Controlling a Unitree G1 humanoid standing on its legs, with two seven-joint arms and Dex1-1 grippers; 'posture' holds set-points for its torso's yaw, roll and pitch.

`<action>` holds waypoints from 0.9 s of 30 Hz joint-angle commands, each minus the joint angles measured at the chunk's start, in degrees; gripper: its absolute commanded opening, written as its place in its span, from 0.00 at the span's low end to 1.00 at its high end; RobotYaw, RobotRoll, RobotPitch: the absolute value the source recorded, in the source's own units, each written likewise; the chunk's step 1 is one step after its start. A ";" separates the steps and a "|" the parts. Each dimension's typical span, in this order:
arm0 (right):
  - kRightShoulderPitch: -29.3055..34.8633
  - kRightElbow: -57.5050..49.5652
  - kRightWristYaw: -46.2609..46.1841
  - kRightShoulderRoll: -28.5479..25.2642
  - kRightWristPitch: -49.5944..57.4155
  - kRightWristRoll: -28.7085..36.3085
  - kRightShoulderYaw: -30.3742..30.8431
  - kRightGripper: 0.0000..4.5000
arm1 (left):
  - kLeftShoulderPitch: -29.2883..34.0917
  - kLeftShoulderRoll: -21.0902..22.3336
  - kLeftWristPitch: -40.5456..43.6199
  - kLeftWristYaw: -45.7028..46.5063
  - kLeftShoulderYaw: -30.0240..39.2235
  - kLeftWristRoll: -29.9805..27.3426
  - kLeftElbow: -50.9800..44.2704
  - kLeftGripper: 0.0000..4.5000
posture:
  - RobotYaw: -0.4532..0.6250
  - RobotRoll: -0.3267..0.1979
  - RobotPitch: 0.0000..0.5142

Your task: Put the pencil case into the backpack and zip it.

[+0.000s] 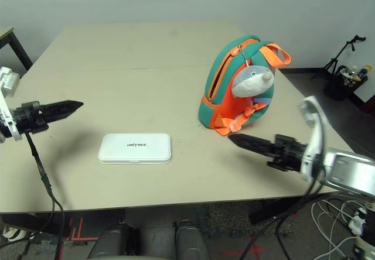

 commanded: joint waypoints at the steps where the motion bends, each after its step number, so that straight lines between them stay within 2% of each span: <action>1: -4.77 4.18 -4.44 1.05 2.85 0.24 4.13 0.61 | 1.18 0.93 1.28 0.46 -0.32 -2.30 2.04 1.00 | 0.44 0.62 0.06; 9: -13.11 7.94 -8.39 5.47 6.69 -2.66 8.95 0.01 | 2.58 0.88 1.28 -0.39 -2.54 -1.39 4.38 1.00 | 0.47 0.62 0.07; 14: -15.07 6.98 -11.64 11.02 7.08 -3.68 12.85 0.01 | 2.24 0.97 0.76 -2.50 -5.32 0.77 7.45 1.00 | 0.46 0.62 0.08; 20: -14.64 5.41 -15.18 14.08 7.08 -3.32 14.23 0.01 | 1.75 3.07 -0.78 -6.57 -9.82 3.52 10.84 1.00 | 0.46 0.62 0.09; 27: -13.45 2.96 -18.56 18.95 7.08 -6.25 14.11 0.01 | -1.24 4.84 -3.80 -12.45 -17.72 8.40 17.31 1.00 | 0.45 0.62 0.10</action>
